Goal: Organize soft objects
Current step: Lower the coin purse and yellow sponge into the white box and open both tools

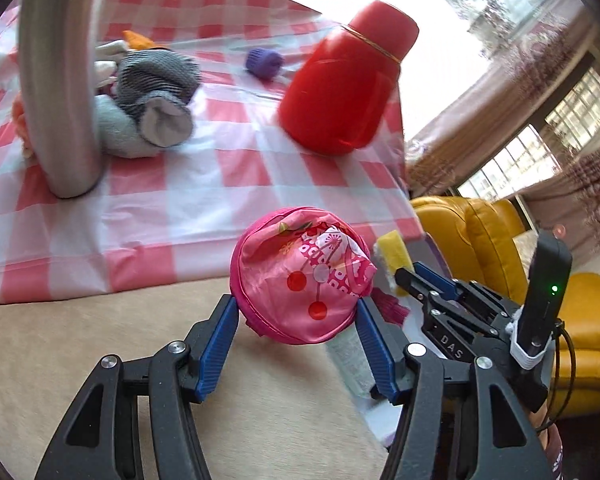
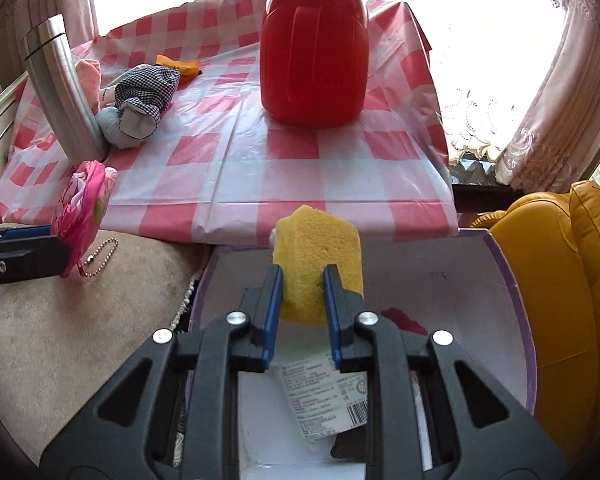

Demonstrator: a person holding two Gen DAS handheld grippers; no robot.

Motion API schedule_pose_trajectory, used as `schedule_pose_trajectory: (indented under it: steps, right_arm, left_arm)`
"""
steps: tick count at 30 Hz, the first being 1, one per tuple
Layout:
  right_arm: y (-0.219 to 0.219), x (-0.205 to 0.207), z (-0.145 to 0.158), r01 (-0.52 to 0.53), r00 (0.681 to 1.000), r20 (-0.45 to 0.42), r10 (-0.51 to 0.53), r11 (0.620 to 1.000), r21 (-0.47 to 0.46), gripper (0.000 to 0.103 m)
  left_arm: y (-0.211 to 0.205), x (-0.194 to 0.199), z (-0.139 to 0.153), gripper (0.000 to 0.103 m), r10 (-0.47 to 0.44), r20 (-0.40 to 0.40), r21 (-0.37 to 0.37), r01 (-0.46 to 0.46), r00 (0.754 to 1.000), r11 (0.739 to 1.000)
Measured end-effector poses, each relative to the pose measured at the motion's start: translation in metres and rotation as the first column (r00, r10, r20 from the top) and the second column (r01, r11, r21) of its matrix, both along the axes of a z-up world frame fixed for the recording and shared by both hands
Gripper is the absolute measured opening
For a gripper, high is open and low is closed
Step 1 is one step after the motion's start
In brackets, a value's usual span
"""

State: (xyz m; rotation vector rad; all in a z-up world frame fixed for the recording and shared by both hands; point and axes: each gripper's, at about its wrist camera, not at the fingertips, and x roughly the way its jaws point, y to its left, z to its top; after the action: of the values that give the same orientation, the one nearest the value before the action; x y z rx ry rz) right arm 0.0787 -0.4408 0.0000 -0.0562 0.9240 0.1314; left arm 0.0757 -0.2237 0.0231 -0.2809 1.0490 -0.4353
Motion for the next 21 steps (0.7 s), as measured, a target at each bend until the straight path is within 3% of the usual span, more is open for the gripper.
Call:
schedule_pose_trajectory:
  steps: [6, 8, 9, 10, 12, 21]
  right_arm:
    - [-0.023, -0.009, 0.007, 0.056, 0.998, 0.018, -0.057, 0.998, 0.030, 0.028]
    - [-0.027, -0.010, 0.010, 0.069, 0.997, 0.024, -0.069, 0.997, 0.032, 0.033]
    - [-0.028, -0.011, 0.011, 0.074, 0.997, 0.026, -0.075, 0.997, 0.038, 0.040]
    - [-0.030, -0.011, 0.012, 0.077, 0.997, 0.028, -0.078, 0.996, 0.043, 0.049]
    - [-0.031, -0.012, 0.013, 0.082, 0.996, 0.033, -0.084, 0.995, 0.052, 0.056]
    - [-0.023, -0.014, 0.012, 0.051, 0.998, 0.020, -0.053, 0.997, 0.066, 0.062]
  left_arm:
    - [-0.037, -0.014, 0.003, 0.062, -0.133, 0.008, -0.015, 0.133, 0.991, 0.991]
    - [-0.046, -0.018, 0.002, 0.064, -0.170, -0.002, -0.020, 0.170, 0.985, 0.985]
    - [-0.049, -0.019, 0.002, 0.065, -0.182, -0.008, -0.021, 0.181, 0.983, 0.983]
    - [-0.051, -0.020, 0.001, 0.068, -0.188, -0.011, -0.018, 0.188, 0.982, 0.982]
    - [-0.054, -0.021, 0.001, 0.071, -0.199, -0.015, -0.014, 0.198, 0.980, 0.980]
    - [-0.044, -0.024, 0.000, 0.071, -0.181, -0.026, 0.005, 0.181, 0.983, 0.984]
